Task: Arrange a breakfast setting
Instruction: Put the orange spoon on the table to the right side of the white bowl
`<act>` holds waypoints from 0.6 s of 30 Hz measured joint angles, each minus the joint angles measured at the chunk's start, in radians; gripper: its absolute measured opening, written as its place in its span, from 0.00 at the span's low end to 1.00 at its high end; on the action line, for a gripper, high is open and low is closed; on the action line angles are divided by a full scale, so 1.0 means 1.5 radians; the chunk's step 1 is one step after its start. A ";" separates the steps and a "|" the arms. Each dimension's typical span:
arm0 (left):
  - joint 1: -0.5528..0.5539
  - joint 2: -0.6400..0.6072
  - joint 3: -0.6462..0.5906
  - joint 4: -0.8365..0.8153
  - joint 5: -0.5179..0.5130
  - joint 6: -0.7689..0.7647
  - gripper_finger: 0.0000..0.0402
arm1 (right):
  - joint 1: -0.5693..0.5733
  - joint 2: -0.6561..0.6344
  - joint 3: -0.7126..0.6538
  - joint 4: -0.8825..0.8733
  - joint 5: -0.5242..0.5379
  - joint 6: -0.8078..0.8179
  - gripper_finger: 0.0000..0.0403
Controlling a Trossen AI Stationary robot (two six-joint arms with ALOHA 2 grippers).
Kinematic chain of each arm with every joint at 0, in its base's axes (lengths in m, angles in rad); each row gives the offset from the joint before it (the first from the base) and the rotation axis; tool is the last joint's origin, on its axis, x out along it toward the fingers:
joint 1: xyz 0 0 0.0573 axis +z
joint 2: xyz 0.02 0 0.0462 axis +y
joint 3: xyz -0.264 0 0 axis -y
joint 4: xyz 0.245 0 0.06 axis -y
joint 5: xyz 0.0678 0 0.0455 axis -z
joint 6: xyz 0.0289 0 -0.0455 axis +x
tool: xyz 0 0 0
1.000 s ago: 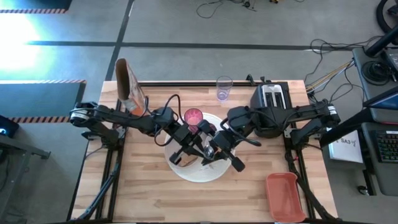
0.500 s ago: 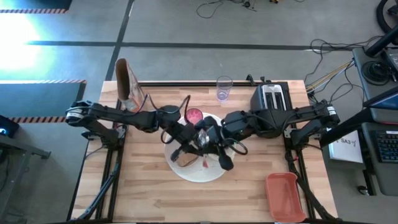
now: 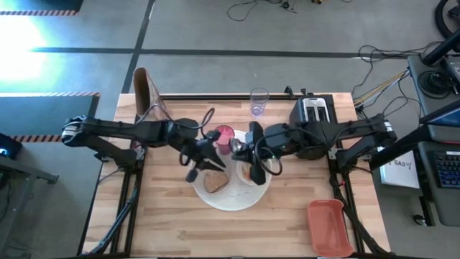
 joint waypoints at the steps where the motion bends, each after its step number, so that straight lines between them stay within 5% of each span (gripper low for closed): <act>1: 0.000 -0.012 0.000 -0.016 0.000 0.000 0.11 | 0.000 -0.001 0.000 -0.011 0.015 0.006 0.02; 8: -0.001 -0.105 0.000 -0.098 -0.003 -0.045 0.11 | -0.006 -0.009 0.000 -0.110 0.098 0.062 0.02; 18: -0.009 -0.218 -0.001 -0.163 -0.004 -0.124 0.11 | -0.040 -0.010 0.000 -0.328 0.169 0.280 0.02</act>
